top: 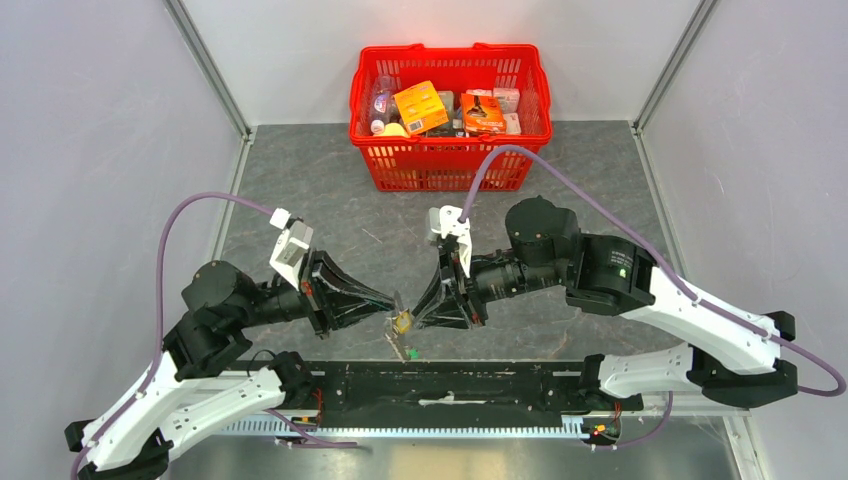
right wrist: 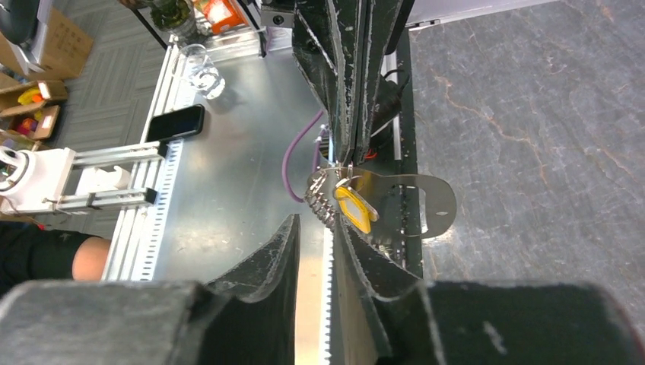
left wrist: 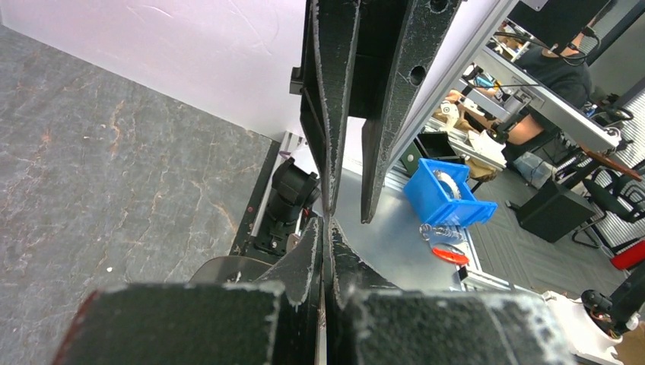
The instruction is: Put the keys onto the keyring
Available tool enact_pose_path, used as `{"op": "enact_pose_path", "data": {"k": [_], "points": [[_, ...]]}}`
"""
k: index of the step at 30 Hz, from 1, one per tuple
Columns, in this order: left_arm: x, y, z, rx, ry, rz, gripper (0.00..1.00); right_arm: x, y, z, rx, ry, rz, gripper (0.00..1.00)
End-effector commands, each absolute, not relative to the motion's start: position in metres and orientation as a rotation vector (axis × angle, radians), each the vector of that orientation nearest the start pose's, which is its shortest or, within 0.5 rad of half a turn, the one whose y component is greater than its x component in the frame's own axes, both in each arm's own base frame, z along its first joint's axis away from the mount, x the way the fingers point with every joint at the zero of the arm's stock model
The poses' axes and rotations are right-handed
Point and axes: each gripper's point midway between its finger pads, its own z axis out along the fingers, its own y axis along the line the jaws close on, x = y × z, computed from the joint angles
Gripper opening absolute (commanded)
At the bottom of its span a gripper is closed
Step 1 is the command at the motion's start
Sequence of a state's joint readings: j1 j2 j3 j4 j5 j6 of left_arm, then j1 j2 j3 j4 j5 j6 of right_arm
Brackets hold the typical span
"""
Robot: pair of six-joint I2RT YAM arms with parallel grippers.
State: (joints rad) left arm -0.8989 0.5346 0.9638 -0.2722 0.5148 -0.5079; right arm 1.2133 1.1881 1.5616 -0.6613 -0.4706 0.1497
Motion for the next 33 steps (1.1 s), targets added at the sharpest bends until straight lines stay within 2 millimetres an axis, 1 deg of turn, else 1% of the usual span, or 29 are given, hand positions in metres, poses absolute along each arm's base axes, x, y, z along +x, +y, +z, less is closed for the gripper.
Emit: {"op": "enact_pose_path", "data": {"k": [1,8,14,16,22,33], "points": [[0.050,-0.227,0.424,0.728,1.348,-1.504,0.02,0.040,0.346,0.405,-1.321,1.533,1.334,0.34],[0.052,-0.227,0.426,0.711,1.340,-1.507,0.02,0.045,0.352,0.412,-1.284,1.516,1.334,0.37],[0.053,-0.225,0.428,0.682,1.325,-1.511,0.02,0.062,0.355,0.425,-1.172,1.499,1.287,0.42],[0.054,-0.225,0.429,0.671,1.318,-1.514,0.02,0.061,0.358,0.429,-1.172,1.488,1.297,0.42],[0.054,-0.224,0.433,0.652,1.288,-1.527,0.02,0.064,0.365,0.432,-1.159,1.478,1.309,0.43],[0.055,-0.223,0.437,0.639,1.271,-1.526,0.02,0.059,0.371,0.429,-1.174,1.476,1.354,0.43]]}}
